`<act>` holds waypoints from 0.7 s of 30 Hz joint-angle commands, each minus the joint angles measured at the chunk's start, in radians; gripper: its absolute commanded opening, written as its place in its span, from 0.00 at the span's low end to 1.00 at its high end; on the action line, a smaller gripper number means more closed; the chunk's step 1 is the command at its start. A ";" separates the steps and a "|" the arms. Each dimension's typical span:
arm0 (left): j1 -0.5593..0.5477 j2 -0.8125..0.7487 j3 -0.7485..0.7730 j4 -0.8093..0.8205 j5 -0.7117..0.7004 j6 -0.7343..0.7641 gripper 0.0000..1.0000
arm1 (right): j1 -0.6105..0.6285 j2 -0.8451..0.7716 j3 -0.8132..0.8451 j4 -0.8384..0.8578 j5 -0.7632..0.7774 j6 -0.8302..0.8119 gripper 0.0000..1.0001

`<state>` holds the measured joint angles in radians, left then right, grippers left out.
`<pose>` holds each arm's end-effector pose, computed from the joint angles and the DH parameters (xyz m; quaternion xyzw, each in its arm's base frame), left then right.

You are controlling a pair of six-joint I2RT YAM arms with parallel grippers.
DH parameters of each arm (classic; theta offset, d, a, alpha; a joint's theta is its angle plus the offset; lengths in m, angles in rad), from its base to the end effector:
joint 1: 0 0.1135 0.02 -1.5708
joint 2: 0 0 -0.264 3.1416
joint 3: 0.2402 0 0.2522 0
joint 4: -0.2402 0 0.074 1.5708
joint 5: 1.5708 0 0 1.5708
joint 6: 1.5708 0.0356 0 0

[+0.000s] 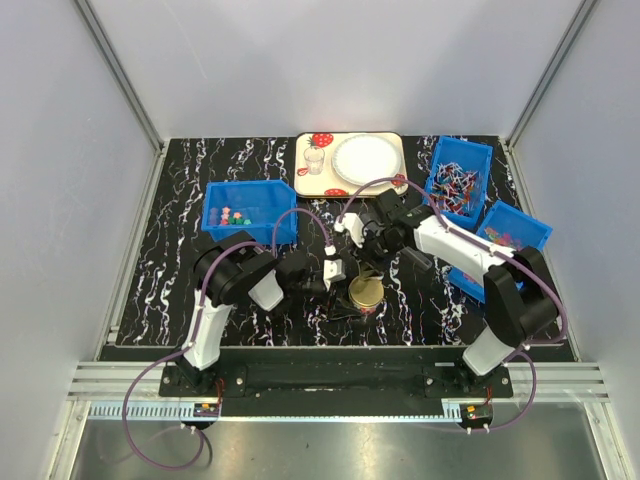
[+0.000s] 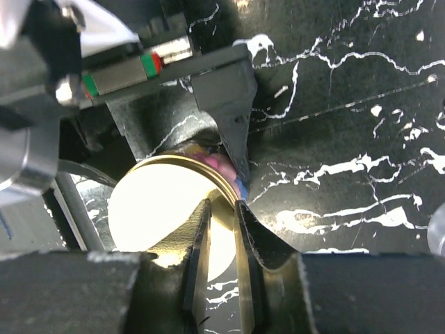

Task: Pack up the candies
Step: Screw the bottle lid onto the packing bottle.

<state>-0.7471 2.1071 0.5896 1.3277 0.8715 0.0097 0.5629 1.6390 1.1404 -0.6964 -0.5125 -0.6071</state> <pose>0.2185 -0.2395 0.0807 0.5080 0.5501 -0.5116 0.4213 0.2616 0.1857 0.2147 -0.5642 0.7662 0.2449 0.1862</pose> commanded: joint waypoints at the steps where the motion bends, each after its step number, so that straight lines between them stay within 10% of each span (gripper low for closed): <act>1: 0.017 -0.002 0.015 0.340 -0.049 -0.004 0.69 | 0.005 -0.033 -0.071 -0.129 0.057 -0.013 0.24; 21: 0.017 -0.006 0.013 0.340 -0.049 -0.001 0.69 | -0.008 -0.168 -0.142 -0.193 0.103 -0.013 0.22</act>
<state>-0.7479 2.1071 0.5896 1.3273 0.8780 0.0101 0.5537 1.4883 1.0214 -0.8040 -0.4099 -0.6220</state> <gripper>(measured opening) 0.782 0.218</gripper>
